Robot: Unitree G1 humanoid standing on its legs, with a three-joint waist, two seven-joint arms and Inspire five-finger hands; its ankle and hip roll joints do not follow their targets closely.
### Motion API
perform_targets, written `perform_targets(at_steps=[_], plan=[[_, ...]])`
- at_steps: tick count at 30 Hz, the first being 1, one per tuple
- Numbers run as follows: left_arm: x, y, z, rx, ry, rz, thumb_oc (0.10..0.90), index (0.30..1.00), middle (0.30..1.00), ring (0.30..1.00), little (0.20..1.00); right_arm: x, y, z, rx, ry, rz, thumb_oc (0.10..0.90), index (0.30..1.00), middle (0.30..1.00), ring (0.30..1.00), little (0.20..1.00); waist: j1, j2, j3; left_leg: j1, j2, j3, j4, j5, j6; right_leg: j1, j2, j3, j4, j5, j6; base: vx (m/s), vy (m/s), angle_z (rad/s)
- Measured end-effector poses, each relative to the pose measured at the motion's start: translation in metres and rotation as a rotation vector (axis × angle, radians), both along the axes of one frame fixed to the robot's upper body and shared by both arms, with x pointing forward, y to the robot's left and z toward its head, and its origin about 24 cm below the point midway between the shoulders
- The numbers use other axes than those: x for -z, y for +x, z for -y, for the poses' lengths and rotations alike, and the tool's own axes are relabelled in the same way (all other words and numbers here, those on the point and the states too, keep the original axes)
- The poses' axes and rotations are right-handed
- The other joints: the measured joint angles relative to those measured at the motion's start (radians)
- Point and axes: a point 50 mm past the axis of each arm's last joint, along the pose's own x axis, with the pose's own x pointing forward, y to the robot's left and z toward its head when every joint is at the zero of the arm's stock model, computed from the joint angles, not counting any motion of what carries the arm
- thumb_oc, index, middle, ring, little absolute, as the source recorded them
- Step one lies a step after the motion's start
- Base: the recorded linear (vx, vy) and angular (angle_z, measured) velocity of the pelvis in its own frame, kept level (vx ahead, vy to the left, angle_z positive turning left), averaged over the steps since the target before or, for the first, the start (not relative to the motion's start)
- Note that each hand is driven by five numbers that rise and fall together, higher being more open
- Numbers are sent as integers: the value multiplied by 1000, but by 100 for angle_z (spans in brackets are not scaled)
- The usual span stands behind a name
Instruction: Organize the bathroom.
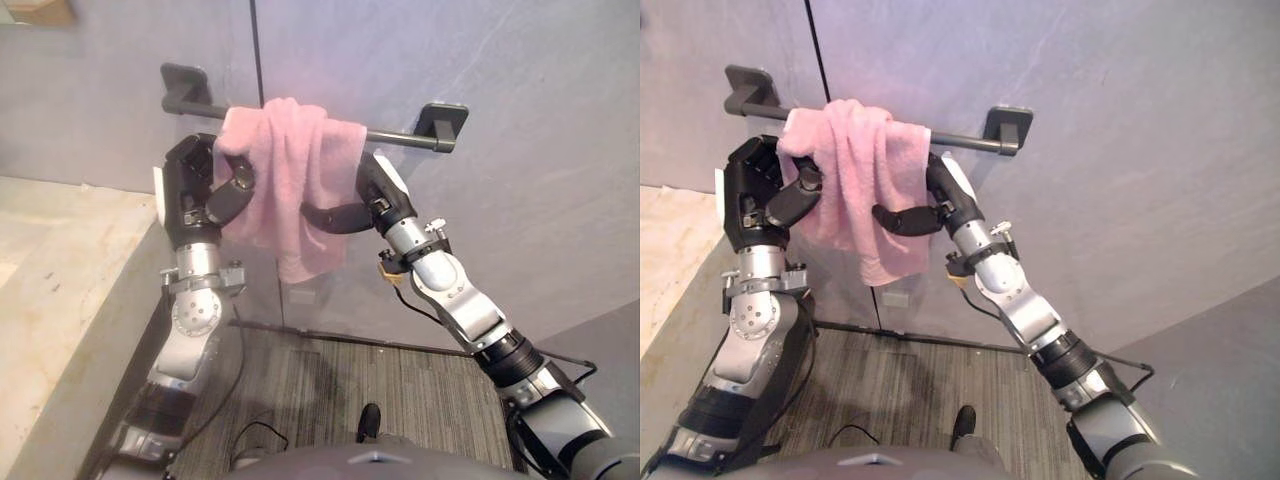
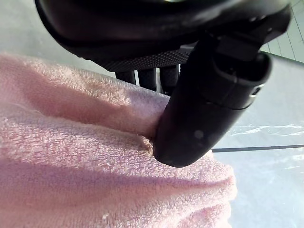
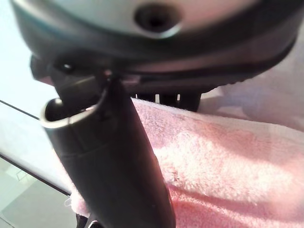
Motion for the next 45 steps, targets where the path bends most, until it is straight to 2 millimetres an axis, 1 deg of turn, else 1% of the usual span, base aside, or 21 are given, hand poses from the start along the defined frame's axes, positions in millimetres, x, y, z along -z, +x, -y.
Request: perform_targets(at_steps=[1,2,3,4,9,18,21,23,26,31,32,34,37,40,45], plan=[[0,0,0,0,0,0,400,300,300,300,300,0,0,0,-3,-1,-1,800,900,900,900,900,0,0,0,0,0,0,0,0,0,0,0,0,0,0,0,0,0,0],[0,0,0,0,0,0,400,300,300,300,300,0,0,0,-9,5,-7,671,707,707,707,707,0,0,0,0,0,0,0,0,0,0,0,0,0,0,0,0,0,0],[0,0,0,0,0,0,400,300,300,300,300,0,0,0,-10,6,-8,584,575,575,575,575,0,0,0,0,0,0,0,0,0,0,0,0,0,0,0,0,0,0],[0,0,0,1,0,1,400,300,300,300,300,0,0,0,-14,21,-18,400,300,300,300,300,2,0,0,0,0,0,0,0,0,0,0,-1,0,0,0,0,0,0],[0,0,0,3,2,1,400,300,300,300,300,0,0,0,-15,35,-26,400,300,300,300,300,3,0,0,0,0,-1,0,0,0,0,0,-1,0,0,0,0,0,0],[0,0,1,8,5,2,400,300,300,300,300,-3,4,7,38,64,-17,400,300,300,300,300,2,0,0,-1,0,1,0,0,0,0,0,-1,0,-1,1,0,0,0],[0,0,0,6,4,3,400,300,300,300,300,-1,3,9,47,79,-18,400,300,300,300,300,1,0,0,-1,0,2,0,0,0,0,0,0,0,-1,1,0,0,0],[0,0,0,1,2,3,400,300,300,300,300,1,1,12,60,95,-18,400,300,300,300,300,-3,0,0,-1,0,2,0,0,0,0,0,1,0,-1,1,0,0,0],[2,-2,-2,-23,-10,4,400,300,300,300,300,9,-3,15,103,164,-33,400,300,300,300,300,-17,-1,0,-1,0,3,-1,-1,1,0,0,2,0,-2,3,0,0,0],[4,-8,-4,-83,-34,29,400,300,300,300,300,26,-14,31,205,281,-54,400,300,300,300,300,-29,-1,0,1,-1,9,-1,-4,3,-1,0,9,0,-4,5,-8,5,-3],[6,-10,-4,-96,-50,29,400,300,300,300,300,31,-17,34,223,310,-70,400,300,300,300,300,-37,-1,0,2,-2,10,-1,-4,3,-1,0,10,0,-4,5,0,0,0],[7,-12,-4,-113,-77,37,400,300,300,300,300,33,-21,33,233,358,-65,400,300,300,300,300,-51,-1,0,3,-2,14,-2,-6,4,-3,0,14,0,-4,6,-10,5,-5],[10,-15,-3,-120,-111,38,400,300,300,300,300,38,-27,32,235,383,-71,400,300,300,300,300,-55,-1,0,6,-2,22,-1,-7,5,-4,2,22,0,-4,6,-6,9,-7],[13,-18,-4,-140,-131,38,400,300,300,300,300,39,-28,27,231,423,-74,400,300,300,300,300,-66,-1,-1,7,-2,24,-1,-8,6,-4,3,24,0,-4,6,0,0,0],[14,-19,-4,-157,-153,41,400,300,300,300,300,39,-28,27,230,425,-73,400,300,300,300,300,-72,-1,-1,8,-2,25,0,-8,6,-4,3,24,0,-4,6,0,0,0]])
